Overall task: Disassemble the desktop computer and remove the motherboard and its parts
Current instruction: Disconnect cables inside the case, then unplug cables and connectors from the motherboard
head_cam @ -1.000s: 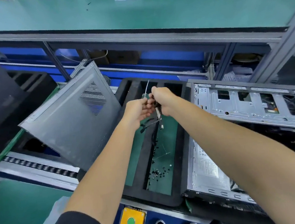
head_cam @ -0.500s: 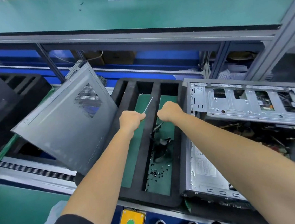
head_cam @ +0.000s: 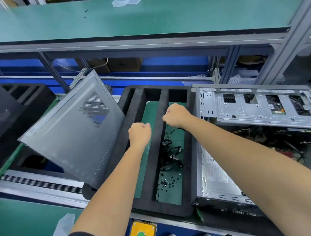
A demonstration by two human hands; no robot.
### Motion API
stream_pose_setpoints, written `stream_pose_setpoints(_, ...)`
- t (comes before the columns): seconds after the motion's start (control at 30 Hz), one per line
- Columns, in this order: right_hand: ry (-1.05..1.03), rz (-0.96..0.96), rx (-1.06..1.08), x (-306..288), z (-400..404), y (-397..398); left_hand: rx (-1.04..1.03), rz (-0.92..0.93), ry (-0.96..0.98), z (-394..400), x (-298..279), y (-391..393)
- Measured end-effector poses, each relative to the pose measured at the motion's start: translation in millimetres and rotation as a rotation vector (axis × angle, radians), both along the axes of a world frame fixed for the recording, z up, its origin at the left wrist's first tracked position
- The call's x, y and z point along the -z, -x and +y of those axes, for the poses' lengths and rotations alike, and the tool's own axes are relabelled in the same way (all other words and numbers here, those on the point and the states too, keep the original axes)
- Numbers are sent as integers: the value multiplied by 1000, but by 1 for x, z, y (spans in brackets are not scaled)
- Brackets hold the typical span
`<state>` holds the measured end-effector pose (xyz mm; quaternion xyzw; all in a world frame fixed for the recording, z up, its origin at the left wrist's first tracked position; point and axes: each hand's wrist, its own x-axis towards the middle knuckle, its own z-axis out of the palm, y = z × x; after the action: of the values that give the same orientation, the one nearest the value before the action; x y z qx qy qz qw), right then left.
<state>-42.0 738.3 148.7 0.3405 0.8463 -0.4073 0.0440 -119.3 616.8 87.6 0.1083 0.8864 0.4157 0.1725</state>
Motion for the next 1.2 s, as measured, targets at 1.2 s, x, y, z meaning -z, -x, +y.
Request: stream_pose_setpoints(1.2, -429, 18, -228, 4, 160, -313, 827, 397, 149, 151, -35, -230)
